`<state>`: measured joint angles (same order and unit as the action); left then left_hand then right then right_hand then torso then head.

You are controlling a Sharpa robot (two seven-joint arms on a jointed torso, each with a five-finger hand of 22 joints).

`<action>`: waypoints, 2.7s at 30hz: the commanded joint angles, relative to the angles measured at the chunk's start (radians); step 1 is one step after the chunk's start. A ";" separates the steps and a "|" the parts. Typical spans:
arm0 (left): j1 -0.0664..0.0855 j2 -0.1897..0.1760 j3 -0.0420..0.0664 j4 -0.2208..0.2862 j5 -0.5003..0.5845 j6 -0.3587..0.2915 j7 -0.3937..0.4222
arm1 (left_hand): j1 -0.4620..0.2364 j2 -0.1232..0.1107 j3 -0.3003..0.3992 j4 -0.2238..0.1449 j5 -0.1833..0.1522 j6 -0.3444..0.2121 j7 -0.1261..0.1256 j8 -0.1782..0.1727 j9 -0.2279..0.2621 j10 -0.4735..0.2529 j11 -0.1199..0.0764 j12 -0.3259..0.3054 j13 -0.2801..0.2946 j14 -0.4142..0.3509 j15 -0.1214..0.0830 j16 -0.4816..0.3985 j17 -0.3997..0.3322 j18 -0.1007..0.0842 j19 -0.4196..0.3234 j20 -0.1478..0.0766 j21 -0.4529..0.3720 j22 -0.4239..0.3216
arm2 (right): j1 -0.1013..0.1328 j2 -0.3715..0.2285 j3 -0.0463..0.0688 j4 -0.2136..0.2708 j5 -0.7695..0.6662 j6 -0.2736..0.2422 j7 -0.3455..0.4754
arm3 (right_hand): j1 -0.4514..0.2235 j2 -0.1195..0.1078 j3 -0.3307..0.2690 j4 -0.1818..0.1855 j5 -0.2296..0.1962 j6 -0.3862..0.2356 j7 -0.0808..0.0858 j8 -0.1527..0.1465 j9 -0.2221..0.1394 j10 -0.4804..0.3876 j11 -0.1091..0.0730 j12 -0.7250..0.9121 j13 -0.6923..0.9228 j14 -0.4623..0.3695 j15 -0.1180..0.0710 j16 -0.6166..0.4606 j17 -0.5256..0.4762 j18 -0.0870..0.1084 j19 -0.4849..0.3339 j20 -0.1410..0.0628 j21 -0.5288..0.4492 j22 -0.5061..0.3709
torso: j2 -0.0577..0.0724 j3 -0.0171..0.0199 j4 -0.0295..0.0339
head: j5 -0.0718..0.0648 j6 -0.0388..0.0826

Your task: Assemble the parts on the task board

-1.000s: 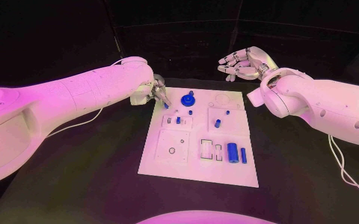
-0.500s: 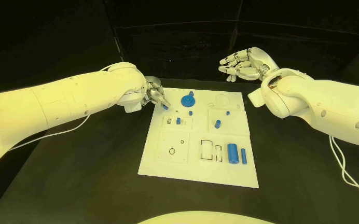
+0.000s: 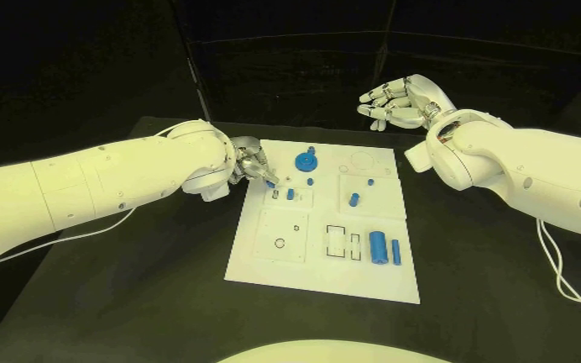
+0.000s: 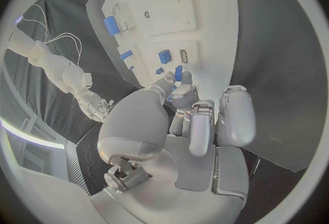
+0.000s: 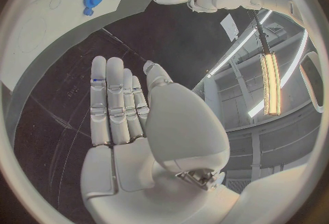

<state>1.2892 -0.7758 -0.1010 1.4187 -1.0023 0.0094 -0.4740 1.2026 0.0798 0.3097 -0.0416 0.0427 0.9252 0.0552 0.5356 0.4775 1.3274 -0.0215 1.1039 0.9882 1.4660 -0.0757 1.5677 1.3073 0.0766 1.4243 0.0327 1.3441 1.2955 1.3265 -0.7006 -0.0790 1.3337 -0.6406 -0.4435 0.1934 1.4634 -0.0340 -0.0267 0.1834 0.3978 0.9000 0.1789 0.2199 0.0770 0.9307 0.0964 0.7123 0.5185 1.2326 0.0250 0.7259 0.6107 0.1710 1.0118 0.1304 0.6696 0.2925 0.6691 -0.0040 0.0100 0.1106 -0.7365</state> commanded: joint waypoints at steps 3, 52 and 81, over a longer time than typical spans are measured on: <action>-0.011 -0.004 0.001 0.019 -0.075 -0.070 0.032 | -0.004 0.003 0.093 -0.090 0.005 0.000 -0.005 0.004 0.062 0.007 -0.003 -0.004 -0.001 0.105 -0.005 0.003 0.263 -0.006 0.001 -0.004 0.003 0.001 | 0.002 0.001 0.001 -0.001 -0.002 -0.001 0.011 | 0.000 0.004 0.001 0.006 0.008 -0.010 0.001 0.005 0.000 -0.005 0.001 0.005 -0.002 -0.007 0.001 0.007 0.001 0.011 0.002 0.005 -0.006 -0.001 | 0.001 0.0003 -0.0013 | 0.003 -0.002; -0.036 0.037 0.000 -0.015 -0.107 0.048 -0.003 | -0.013 -0.006 0.115 -0.092 0.005 -0.001 -0.005 0.009 0.065 0.009 -0.003 -0.003 0.000 0.105 -0.006 0.003 0.263 -0.006 0.002 -0.004 0.002 0.001 | 0.002 0.005 0.001 -0.002 -0.002 -0.002 0.009 | -0.001 0.005 0.001 0.010 0.013 -0.013 0.001 0.006 0.000 -0.007 0.002 0.007 -0.004 -0.008 0.002 0.007 0.001 0.010 0.002 0.005 -0.007 -0.001 | 0.001 0.0007 -0.0026 | 0.000 -0.018; -0.036 0.035 -0.001 -0.008 -0.106 0.064 -0.023 | -0.025 -0.015 0.140 -0.092 0.005 0.001 -0.006 0.016 0.069 0.010 -0.004 -0.005 -0.003 0.105 -0.006 0.003 0.263 -0.006 0.002 -0.004 0.002 0.002 | 0.001 0.005 0.001 -0.004 -0.005 0.001 0.009 | -0.001 0.006 0.001 0.010 0.014 -0.013 0.001 0.007 0.000 -0.008 0.002 0.007 -0.005 -0.008 0.002 0.007 0.001 0.010 0.002 0.005 -0.007 -0.001 | 0.001 0.0011 -0.0026 | 0.002 -0.022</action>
<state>1.2552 -0.7435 -0.0996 1.4100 -1.1056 0.0506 -0.4882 1.1861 0.0634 0.3592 -0.0496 0.0444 0.9246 0.0559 0.5470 0.4967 1.3318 -0.0244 1.0998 0.9840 1.4653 -0.0749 1.5677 1.3073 0.0766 1.4243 0.0326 1.3441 1.2959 1.3261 -0.6958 -0.0791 1.3293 -0.6418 -0.4435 0.1938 1.4634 -0.0341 -0.0265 0.1886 0.4074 0.8931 0.1791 0.2199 0.0770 0.9307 0.0964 0.7163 0.5153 1.2326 0.0250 0.7297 0.6107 0.1709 1.0118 0.1304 0.6697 0.2925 0.6694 -0.0034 0.0086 0.1130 -0.7580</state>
